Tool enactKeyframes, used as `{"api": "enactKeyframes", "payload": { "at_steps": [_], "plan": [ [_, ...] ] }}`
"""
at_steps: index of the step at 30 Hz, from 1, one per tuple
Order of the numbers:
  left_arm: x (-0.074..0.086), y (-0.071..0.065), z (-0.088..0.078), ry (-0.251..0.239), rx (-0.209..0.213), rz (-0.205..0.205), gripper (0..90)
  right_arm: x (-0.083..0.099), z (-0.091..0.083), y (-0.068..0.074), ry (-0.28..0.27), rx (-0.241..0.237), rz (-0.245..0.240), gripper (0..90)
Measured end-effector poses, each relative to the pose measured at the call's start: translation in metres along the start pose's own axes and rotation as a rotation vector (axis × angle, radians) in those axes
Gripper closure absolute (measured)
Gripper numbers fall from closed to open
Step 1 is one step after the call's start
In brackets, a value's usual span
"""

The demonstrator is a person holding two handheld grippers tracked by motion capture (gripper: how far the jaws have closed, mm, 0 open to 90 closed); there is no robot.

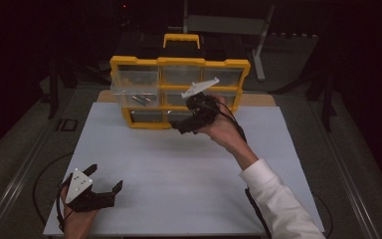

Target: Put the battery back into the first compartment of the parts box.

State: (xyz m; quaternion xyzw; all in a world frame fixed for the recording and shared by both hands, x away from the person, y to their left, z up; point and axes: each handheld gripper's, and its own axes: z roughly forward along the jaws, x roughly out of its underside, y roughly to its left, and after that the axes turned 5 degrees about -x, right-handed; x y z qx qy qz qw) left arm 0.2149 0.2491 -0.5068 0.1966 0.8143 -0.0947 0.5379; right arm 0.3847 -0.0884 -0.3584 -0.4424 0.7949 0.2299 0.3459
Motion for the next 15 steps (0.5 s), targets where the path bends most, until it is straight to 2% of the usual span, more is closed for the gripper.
{"api": "enactKeyframes", "payload": {
  "at_steps": [3, 10, 13, 15],
  "plan": [
    [0.0, 0.0, 0.0, -0.001, 0.001, 0.0, 0.0, 0.026, 0.001, 0.004, 0.012, -0.015, 0.007, 12.4],
    [0.0, 0.0, 0.0, -0.001, 0.001, -0.005, 0.0, 0.094, -0.011, 0.008, -0.035, -0.037, 0.066, 13.0],
    [0.0, 0.0, 0.0, -0.002, 0.001, -0.008, 0.0, 0.121, -0.017, 0.01, -0.05, -0.022, 0.093, 13.1],
    [0.0, 0.0, 0.0, -0.005, 0.002, -0.011, 0.0, 0.138, -0.021, 0.012, -0.075, 0.001, 0.095, 13.2]
  ]
}}
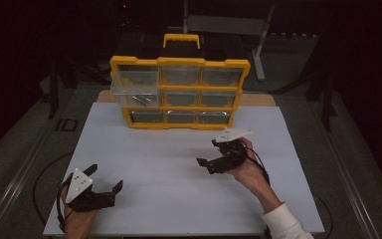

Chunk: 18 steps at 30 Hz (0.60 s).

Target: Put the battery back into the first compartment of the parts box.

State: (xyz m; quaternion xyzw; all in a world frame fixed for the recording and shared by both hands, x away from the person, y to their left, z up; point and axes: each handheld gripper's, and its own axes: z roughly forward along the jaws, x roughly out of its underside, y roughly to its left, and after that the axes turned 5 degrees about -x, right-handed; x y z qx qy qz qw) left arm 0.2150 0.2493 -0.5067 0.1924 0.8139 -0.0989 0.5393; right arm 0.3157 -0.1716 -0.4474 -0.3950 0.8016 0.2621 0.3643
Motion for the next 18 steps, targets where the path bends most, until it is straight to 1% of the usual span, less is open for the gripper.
{"api": "enactKeyframes", "payload": {
  "at_steps": [2, 4, 5, 6, 8, 9, 10, 11, 13, 16, 18],
  "plan": [
    [0.0, 0.001, 0.0, -0.006, 0.004, -0.011, 0.0, 0.017, -0.005, 0.002, -0.031, 0.029, 0.002, 13.1],
    [0.0, 0.002, 0.0, -0.009, 0.008, -0.02, 0.0, 0.035, -0.011, 0.004, -0.087, 0.067, -0.004, 13.1],
    [0.0, 0.003, -0.001, -0.013, 0.009, -0.025, 0.0, 0.043, -0.013, 0.005, -0.102, 0.08, -0.005, 12.9],
    [0.0, 0.003, -0.001, -0.017, 0.009, -0.026, 0.0, 0.05, -0.016, 0.005, -0.112, 0.09, -0.002, 12.9],
    [0.0, 0.003, -0.001, -0.019, 0.01, -0.027, 0.0, 0.064, -0.022, 0.004, -0.164, 0.095, 0.021, 12.8],
    [0.0, 0.003, -0.001, -0.021, 0.013, -0.026, 0.0, 0.07, -0.025, 0.003, -0.178, 0.096, 0.035, 12.8],
    [0.0, 0.002, -0.001, -0.019, 0.014, -0.022, 0.0, 0.075, -0.028, 0.002, -0.205, 0.106, 0.041, 12.8],
    [-0.001, 0.002, -0.001, -0.02, 0.015, -0.023, 0.0, 0.08, -0.03, 0.001, -0.215, 0.115, 0.05, 12.8],
    [-0.001, 0.002, -0.001, -0.022, 0.019, -0.022, 0.0, 0.09, -0.034, -0.002, -0.255, 0.128, 0.054, 12.7],
    [-0.001, 0.003, -0.001, -0.03, 0.026, -0.025, 0.0, 0.102, -0.04, -0.003, -0.292, 0.139, 0.071, 12.7],
    [-0.002, 0.003, -0.002, -0.035, 0.028, -0.029, 0.0, 0.11, -0.042, -0.004, -0.312, 0.156, 0.059, 12.7]
  ]
}}
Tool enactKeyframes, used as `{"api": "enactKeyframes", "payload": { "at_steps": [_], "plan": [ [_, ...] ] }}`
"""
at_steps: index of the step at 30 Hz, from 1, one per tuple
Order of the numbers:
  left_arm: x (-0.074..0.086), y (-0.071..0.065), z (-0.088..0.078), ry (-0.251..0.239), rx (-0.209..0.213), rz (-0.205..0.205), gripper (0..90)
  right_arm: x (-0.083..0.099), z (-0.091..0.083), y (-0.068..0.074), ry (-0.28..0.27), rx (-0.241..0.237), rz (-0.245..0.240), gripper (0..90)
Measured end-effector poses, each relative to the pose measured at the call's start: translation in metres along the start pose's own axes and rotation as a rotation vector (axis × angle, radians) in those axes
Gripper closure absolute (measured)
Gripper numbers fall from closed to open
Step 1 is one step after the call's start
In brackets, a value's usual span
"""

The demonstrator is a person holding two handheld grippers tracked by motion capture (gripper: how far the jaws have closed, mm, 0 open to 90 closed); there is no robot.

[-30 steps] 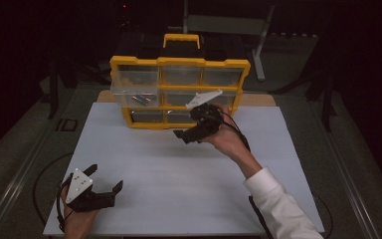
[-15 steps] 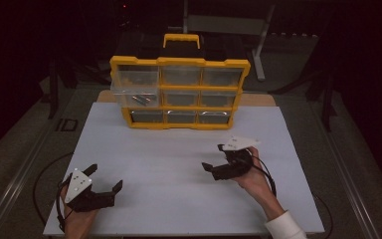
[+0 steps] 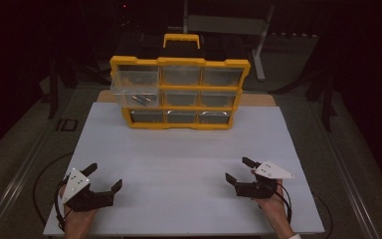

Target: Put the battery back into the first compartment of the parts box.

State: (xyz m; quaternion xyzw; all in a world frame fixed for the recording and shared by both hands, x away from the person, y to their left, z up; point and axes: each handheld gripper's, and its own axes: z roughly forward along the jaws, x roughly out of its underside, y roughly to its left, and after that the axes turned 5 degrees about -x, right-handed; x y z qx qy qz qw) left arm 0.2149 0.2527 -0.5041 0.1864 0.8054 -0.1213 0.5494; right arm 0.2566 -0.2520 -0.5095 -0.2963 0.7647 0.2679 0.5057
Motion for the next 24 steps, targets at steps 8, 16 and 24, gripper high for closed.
{"api": "enactKeyframes", "payload": {
  "at_steps": [8, 16, 24],
  "plan": [
    [-0.001, 0.0, -0.001, -0.02, 0.02, 0.002, 0.0, 0.014, -0.016, -0.003, -0.058, 0.014, -0.009, 12.7],
    [0.0, -0.001, -0.001, -0.02, 0.022, 0.003, 0.0, 0.017, -0.03, -0.01, -0.12, 0.07, -0.012, 12.6],
    [0.0, -0.003, 0.005, -0.007, 0.025, 0.01, 0.0, 0.018, -0.036, -0.012, -0.13, 0.084, -0.017, 12.5]
  ]
}}
